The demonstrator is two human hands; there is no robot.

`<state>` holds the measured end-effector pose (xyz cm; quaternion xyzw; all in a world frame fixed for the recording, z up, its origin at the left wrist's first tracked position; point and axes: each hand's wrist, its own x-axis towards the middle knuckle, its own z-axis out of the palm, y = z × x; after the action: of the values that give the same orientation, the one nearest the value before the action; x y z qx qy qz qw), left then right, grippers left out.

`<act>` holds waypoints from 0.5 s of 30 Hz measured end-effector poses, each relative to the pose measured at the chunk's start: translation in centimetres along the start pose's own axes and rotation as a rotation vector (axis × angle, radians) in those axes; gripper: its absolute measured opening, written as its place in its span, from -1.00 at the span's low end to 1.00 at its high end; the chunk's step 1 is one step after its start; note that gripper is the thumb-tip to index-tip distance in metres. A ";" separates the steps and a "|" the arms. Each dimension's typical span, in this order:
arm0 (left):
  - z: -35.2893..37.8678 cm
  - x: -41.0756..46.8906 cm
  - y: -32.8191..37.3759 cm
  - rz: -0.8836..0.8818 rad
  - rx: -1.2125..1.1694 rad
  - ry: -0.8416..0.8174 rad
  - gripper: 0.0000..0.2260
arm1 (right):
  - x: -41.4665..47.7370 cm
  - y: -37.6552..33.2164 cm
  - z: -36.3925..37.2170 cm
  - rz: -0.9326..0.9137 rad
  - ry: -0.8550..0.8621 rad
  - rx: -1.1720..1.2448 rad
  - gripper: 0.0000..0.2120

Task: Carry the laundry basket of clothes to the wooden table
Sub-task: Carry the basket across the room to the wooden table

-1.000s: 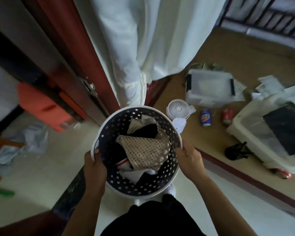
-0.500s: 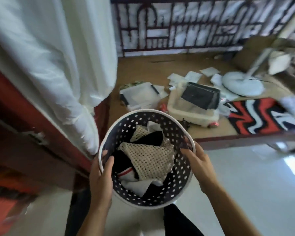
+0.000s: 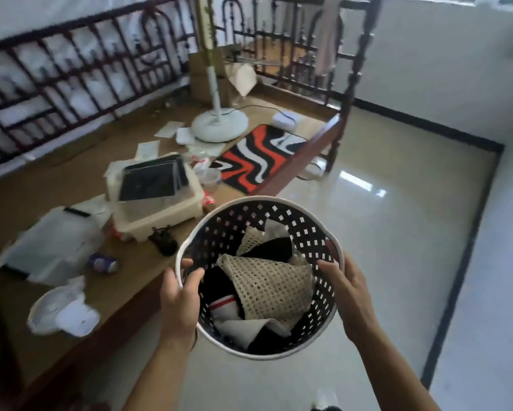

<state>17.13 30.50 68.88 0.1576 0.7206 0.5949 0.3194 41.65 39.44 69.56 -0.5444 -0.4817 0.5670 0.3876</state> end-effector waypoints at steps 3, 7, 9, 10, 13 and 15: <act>7.9 -0.5 0.5 0.001 0.029 -0.101 -0.86 | 3.0 1.1 -6.7 0.026 0.062 0.036 -0.57; 17.3 -0.5 1.0 -0.018 0.055 -0.171 -0.84 | 7.3 1.0 -14.1 0.063 0.144 0.052 -0.52; 21.2 -0.2 1.5 -0.028 0.047 -0.193 -0.82 | 9.9 0.7 -16.6 0.064 0.172 0.068 -0.58; 23.0 0.2 1.8 -0.032 0.042 -0.199 -0.81 | 11.2 0.4 -17.4 0.059 0.185 0.068 -0.64; 28.0 2.0 3.0 -0.047 0.019 -0.201 -0.80 | 15.9 -0.7 -19.4 0.044 0.189 0.071 -0.68; 31.4 4.2 3.7 -0.049 0.003 -0.214 -0.81 | 19.6 -1.2 -20.5 0.042 0.197 0.069 -0.66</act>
<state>33.78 57.73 68.50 0.2028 0.6868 0.5656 0.4090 59.75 61.14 67.12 -0.5939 -0.4101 0.5346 0.4397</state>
